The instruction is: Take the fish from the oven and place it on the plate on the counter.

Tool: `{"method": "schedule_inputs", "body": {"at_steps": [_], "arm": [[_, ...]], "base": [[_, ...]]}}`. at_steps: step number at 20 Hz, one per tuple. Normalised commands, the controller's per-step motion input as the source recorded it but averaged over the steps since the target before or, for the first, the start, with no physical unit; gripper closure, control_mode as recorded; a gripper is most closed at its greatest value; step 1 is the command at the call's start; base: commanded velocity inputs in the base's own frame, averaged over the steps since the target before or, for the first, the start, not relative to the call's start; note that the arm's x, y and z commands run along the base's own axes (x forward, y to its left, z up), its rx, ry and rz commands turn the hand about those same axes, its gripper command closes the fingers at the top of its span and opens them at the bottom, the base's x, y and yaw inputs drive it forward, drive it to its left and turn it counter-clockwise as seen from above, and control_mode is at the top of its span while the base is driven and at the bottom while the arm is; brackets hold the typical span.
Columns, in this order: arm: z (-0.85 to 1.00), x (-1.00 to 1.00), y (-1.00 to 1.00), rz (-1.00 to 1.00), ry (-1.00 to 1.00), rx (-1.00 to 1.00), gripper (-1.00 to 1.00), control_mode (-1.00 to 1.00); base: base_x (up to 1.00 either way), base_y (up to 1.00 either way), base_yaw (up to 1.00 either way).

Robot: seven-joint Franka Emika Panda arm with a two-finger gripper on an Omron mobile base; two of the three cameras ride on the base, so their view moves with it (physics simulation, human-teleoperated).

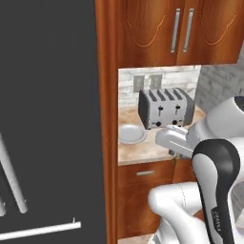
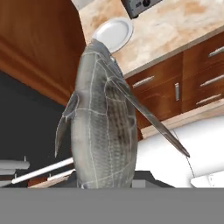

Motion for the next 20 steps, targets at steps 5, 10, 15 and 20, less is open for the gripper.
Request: {"method": "schedule_inputs", "body": {"at_steps": [5,10,15,20], "arm": [[0.0,0.0,0.0,0.0,0.0,0.0,1.0,1.0],[0.0,0.0,0.0,0.0,0.0,0.0,1.0,1.0],[0.0,0.0,0.0,0.0,0.0,0.0,1.0,1.0],[0.0,0.0,0.0,0.0,0.0,0.0,1.0,1.0]], "base": [[0.13,-0.79,0.08],[0.86,-0.1,0.07],[0.81,0.02,0.05],[0.2,0.19,0.18]]}}
